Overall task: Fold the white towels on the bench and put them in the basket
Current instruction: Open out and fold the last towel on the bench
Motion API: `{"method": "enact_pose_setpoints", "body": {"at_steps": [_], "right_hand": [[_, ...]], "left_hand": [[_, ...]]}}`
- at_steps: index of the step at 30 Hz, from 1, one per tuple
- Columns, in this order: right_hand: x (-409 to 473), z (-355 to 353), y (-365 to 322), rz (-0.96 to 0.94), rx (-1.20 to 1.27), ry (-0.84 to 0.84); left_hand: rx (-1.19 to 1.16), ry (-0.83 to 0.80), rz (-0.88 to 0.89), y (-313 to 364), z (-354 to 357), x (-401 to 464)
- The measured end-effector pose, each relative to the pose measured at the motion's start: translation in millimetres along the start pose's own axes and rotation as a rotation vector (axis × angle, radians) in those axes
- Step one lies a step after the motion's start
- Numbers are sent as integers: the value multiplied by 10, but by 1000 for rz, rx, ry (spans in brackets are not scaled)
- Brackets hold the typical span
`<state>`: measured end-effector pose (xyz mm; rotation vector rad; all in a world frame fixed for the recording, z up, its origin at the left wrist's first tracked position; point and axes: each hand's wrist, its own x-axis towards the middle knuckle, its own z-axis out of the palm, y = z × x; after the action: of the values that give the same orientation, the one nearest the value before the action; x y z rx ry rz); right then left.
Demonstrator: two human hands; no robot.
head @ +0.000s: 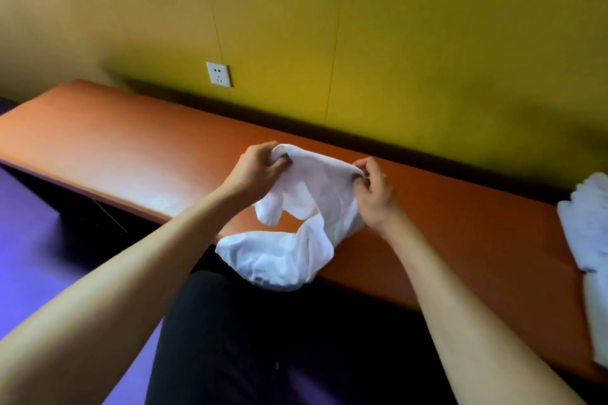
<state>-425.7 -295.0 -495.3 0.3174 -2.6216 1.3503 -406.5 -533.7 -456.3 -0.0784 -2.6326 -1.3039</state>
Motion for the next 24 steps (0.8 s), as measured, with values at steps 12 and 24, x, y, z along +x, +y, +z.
{"method": "enact_pose_setpoints", "body": {"at_steps": [12, 24], "right_hand": [[-742, -18, -516, -87, 116, 150], [-769, -438, -174, 16, -137, -86]], "left_hand": [[180, 213, 125, 1142, 51, -159], [400, 167, 238, 1438, -504, -352]]}}
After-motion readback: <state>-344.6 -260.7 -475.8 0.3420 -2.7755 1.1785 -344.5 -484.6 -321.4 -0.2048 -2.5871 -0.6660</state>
